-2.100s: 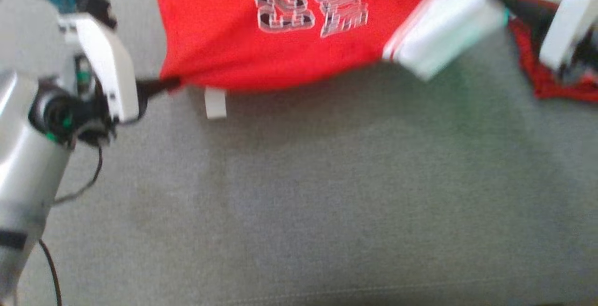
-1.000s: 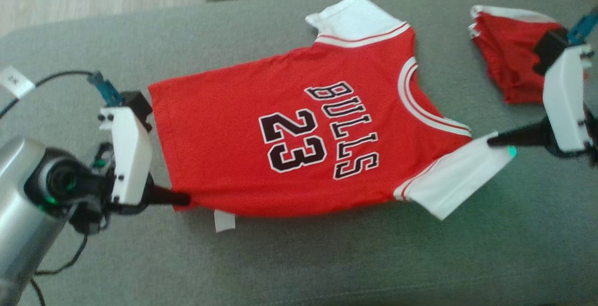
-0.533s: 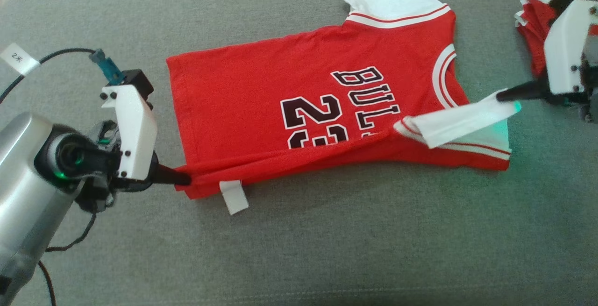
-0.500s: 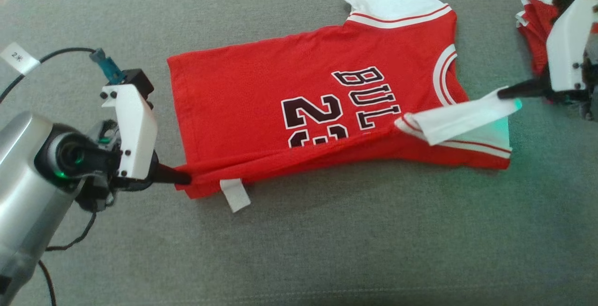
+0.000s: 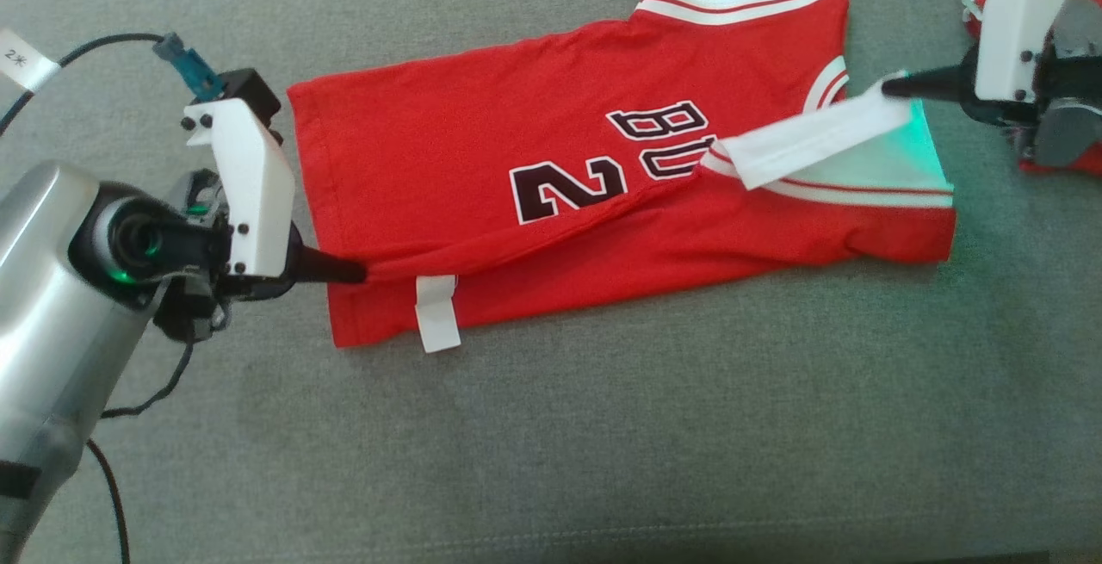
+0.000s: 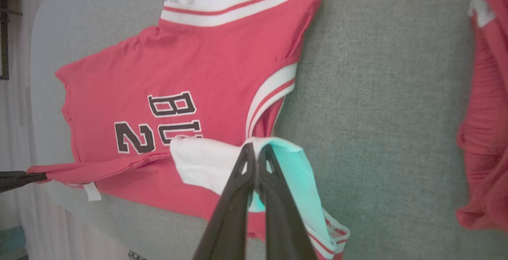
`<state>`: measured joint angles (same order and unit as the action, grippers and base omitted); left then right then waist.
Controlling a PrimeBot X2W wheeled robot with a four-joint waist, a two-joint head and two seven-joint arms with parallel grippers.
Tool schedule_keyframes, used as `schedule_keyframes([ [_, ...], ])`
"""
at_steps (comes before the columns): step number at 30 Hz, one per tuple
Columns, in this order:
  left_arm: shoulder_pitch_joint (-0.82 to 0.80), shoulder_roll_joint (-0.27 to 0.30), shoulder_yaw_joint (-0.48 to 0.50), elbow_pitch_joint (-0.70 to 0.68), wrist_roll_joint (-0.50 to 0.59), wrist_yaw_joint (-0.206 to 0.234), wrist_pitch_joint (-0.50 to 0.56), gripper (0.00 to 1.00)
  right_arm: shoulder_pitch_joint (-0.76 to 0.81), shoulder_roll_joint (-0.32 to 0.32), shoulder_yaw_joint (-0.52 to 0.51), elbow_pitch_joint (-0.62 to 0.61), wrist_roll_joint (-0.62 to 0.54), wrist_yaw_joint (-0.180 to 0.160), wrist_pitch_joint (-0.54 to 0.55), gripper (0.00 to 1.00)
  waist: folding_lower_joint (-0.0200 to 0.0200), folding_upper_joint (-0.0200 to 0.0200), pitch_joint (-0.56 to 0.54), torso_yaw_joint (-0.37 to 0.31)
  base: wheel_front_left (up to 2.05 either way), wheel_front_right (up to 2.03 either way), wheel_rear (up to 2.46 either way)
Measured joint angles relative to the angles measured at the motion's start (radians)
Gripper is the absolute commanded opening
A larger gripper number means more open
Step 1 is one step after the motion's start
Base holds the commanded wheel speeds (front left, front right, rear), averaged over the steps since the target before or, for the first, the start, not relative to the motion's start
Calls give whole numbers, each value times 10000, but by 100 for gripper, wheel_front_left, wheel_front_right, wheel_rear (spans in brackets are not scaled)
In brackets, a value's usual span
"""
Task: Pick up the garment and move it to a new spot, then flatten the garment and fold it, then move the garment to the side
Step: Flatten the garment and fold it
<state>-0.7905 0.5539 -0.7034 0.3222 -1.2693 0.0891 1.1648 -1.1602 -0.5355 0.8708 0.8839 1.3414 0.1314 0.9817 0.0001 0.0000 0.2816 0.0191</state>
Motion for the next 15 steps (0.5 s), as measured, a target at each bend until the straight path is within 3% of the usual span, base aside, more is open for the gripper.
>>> schedule_keyframes([
  [1, -7, -23, 8, 59, 44, -6, -67, 76, 0, 56, -27, 46, -79, 0, -242, 83, 0, 0, 16, -17, 0, 0, 0],
  [2, -5, -42, 4, 132, 67, -8, -88, 100, 0, 105, -29, 100, -140, 0, -378, 100, 1, 0, 10, -30, 0, 0, 0],
  [10, 50, -69, 58, 410, 318, -401, -963, 100, 88, 288, -190, -535, -596, 0, -3127, 100, 0, 0, -518, -82, 0, 0, 0],
  [15, 417, 265, 157, 234, 1292, -1014, -2847, 100, 895, 270, -527, -1593, -1026, 0, -6347, 100, -1, 0, -1088, -121, 0, 0, 0],
])
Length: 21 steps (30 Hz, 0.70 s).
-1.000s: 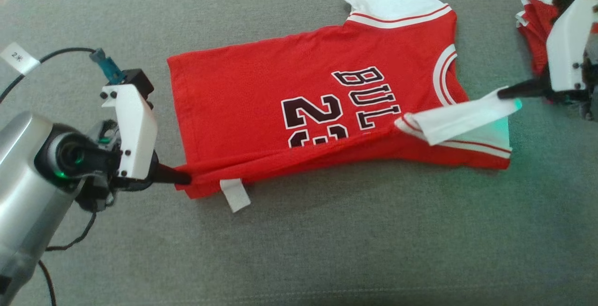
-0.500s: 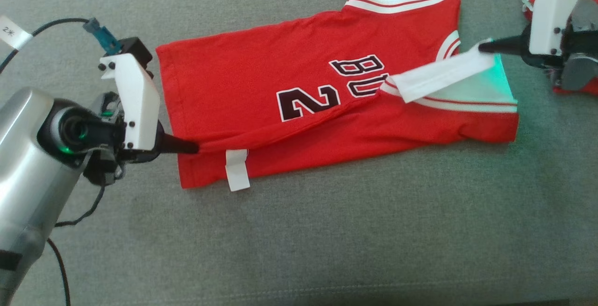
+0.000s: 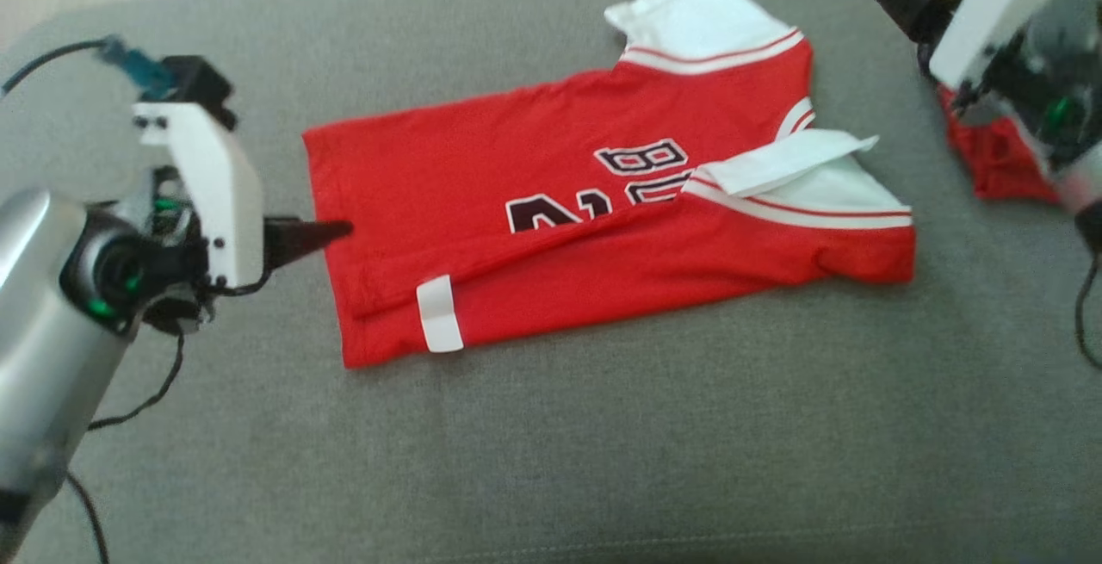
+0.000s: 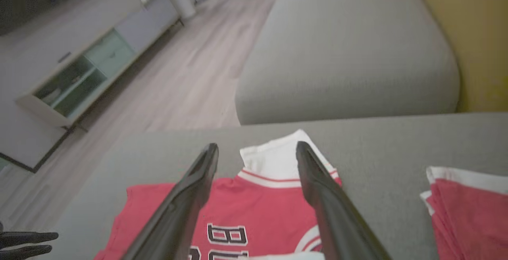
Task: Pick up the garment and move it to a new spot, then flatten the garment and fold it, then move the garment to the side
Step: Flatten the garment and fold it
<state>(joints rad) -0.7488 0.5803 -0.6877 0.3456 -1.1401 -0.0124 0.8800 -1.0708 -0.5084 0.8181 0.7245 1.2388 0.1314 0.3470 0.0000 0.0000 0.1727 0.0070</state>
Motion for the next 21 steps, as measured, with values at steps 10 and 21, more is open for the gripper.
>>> schedule_keyframes([
  [10, 1893, 92, 763, -1083, 2911, 1574, -6109, 100, 2303, 12, -941, -196, -1557, 0, -5492, 100, 0, 0, -1097, -99, 0, 0, 0],
  [21, 5448, -594, 476, -2602, 3724, 3787, -8188, 100, 5401, 744, -1515, 740, -2815, 0, -5235, 100, 0, 0, -1225, -41, 0, 0, 0],
])
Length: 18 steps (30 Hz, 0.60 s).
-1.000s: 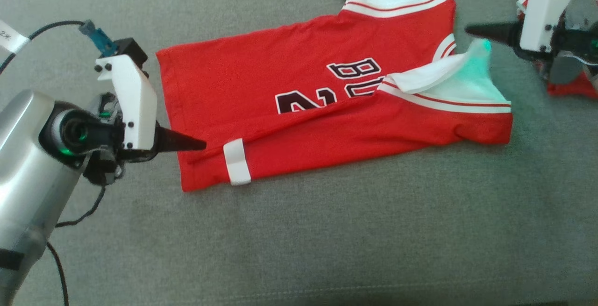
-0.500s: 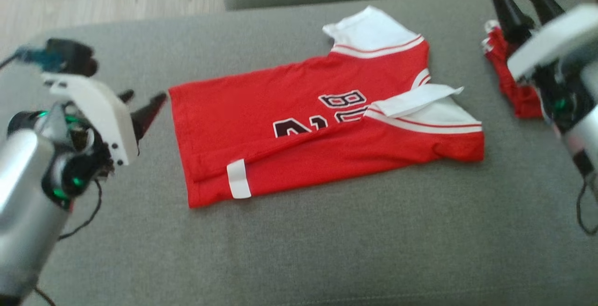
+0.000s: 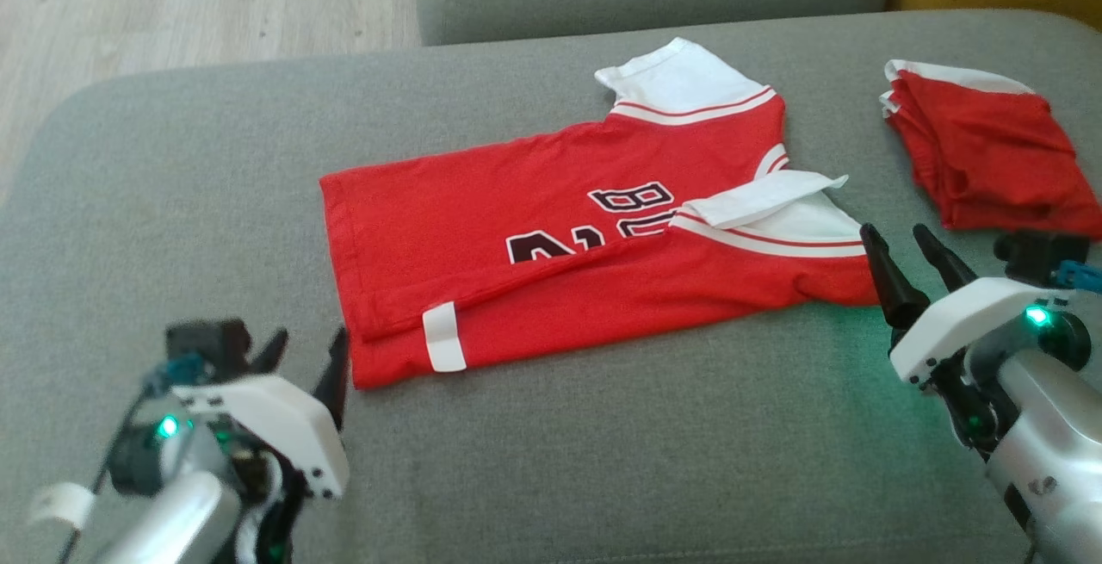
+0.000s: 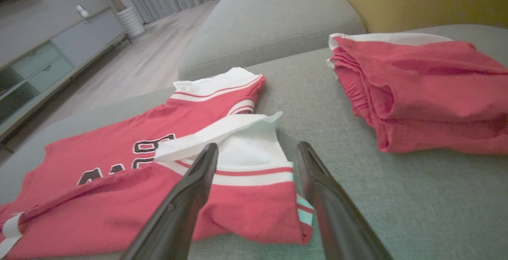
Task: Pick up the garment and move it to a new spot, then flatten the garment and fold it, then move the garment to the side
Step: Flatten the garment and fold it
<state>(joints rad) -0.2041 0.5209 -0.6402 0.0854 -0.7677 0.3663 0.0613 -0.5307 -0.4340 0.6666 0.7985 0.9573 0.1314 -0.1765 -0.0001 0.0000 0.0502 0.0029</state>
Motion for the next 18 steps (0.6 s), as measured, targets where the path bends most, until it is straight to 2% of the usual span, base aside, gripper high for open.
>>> schedule_keyframes([
  [3, 174, -219, -249, 194, -2, 190, 8, 100, 27, 130, -242, 303, -332, 0, 372, 100, 0, 0, 149, 37, 0, 0, 0],
  [7, 133, -581, -483, 640, -6, 205, 217, 100, 24, 270, -602, 786, -619, 0, 788, 100, 0, 0, 314, 135, 0, 0, 0],
  [12, -103, -1254, -803, 1480, -6, 63, 284, 100, -14, 537, -920, 1179, -871, 0, 1411, 100, 0, 0, 509, 257, 0, 0, 0],
  [18, -833, -1519, -890, 2213, -10, -98, 324, 100, -78, 780, -1070, 1197, -1131, 0, 1964, 100, 0, 0, 790, 275, 0, 0, 0],
])
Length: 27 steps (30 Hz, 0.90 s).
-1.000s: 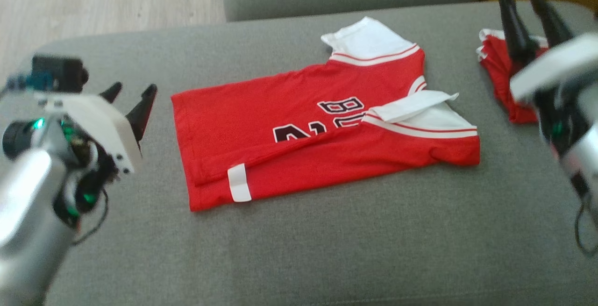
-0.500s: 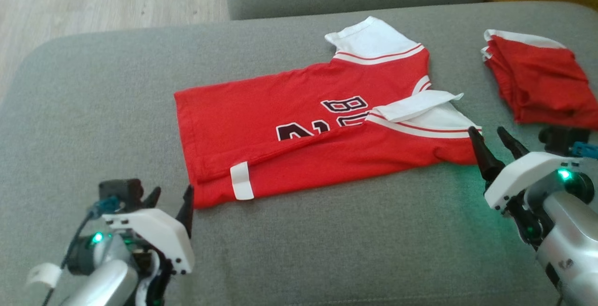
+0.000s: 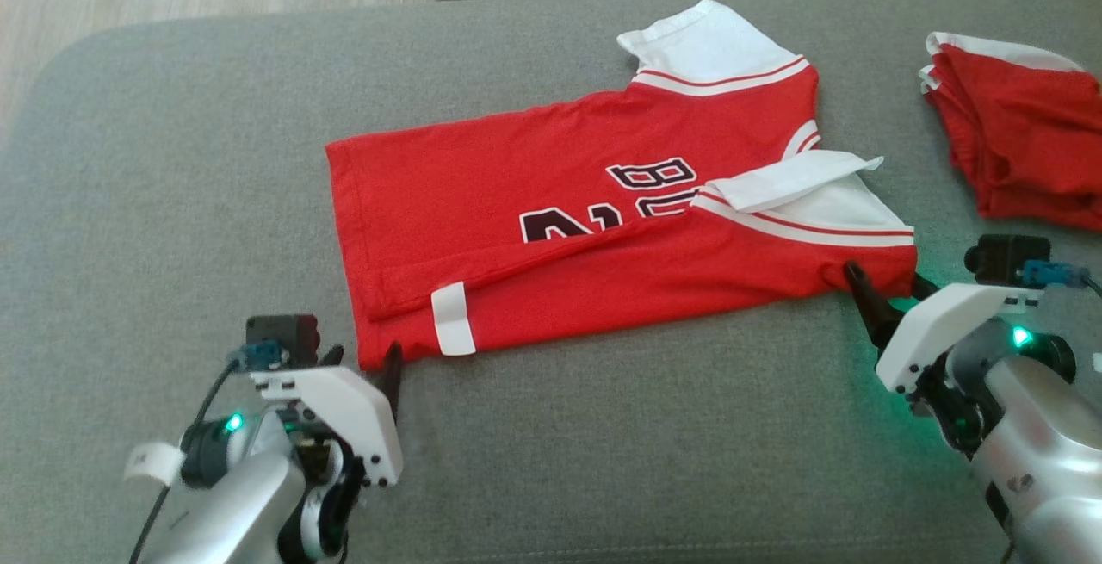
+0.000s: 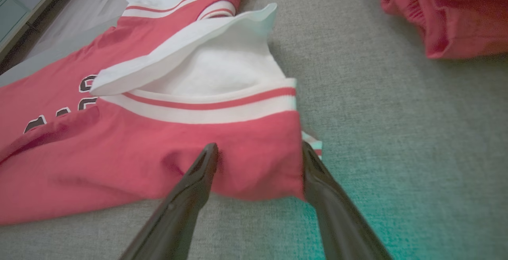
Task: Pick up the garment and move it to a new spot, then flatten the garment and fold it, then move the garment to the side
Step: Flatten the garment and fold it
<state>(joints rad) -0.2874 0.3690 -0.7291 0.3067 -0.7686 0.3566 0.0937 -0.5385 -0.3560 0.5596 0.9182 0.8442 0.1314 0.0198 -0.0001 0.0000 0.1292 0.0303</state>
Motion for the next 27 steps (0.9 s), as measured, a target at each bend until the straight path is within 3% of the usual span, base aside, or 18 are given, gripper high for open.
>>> schedule_keyframes([
  [6, -198, -209, 31, 316, -226, -276, 23, 100, -23, 4, -213, -127, -130, 0, 86, 100, 0, 0, 195, 10, 0, 0, 0],
  [7, -262, -247, 29, 428, -330, -355, 105, 100, -23, 4, -232, -174, -157, 0, 113, 89, 0, 0, 218, 10, 0, 0, 0],
  [8, -323, -286, 21, 545, -403, -412, 224, 80, -23, 4, -232, -222, -190, 0, 176, 76, 0, 0, 237, 8, 0, 0, 0],
  [9, -367, -301, 2, 644, -443, -460, 309, 53, -23, 4, -232, -270, -221, 0, 180, 51, 0, 0, 249, 1, 0, 0, 0],
  [10, -411, -311, 4, 759, -462, -499, 337, 35, -24, 4, -234, -316, -255, 0, 188, 38, 0, 0, 257, -9, 0, 0, 0],
  [11, -460, -311, 21, 853, -504, -548, 336, 5, -26, 6, -234, -349, -276, 0, 198, 10, 0, 0, 254, -18, 0, 0, 0],
  [12, -480, -307, 29, 901, -552, -625, 337, 5, -25, 8, -234, -382, -276, 0, 203, 10, 1, 0, 239, -28, 0, 0, 0],
  [13, -482, -307, 29, 941, -593, -711, 336, 0, -25, 8, -226, -426, -276, 0, 255, 0, 1, 0, 212, -39, 0, 0, 0],
  [20, -433, -134, 59, 907, -838, -1035, 424, 0, 30, -104, -201, -863, -276, 0, 575, 0, 1, 0, -73, -111, 0, 0, 0],
  [27, -125, 1120, -36, -278, -970, -1379, 1413, 0, 720, -802, -42, -2079, -196, 0, 1979, 0, 1, 0, -368, -333, 0, 0, 0],
])
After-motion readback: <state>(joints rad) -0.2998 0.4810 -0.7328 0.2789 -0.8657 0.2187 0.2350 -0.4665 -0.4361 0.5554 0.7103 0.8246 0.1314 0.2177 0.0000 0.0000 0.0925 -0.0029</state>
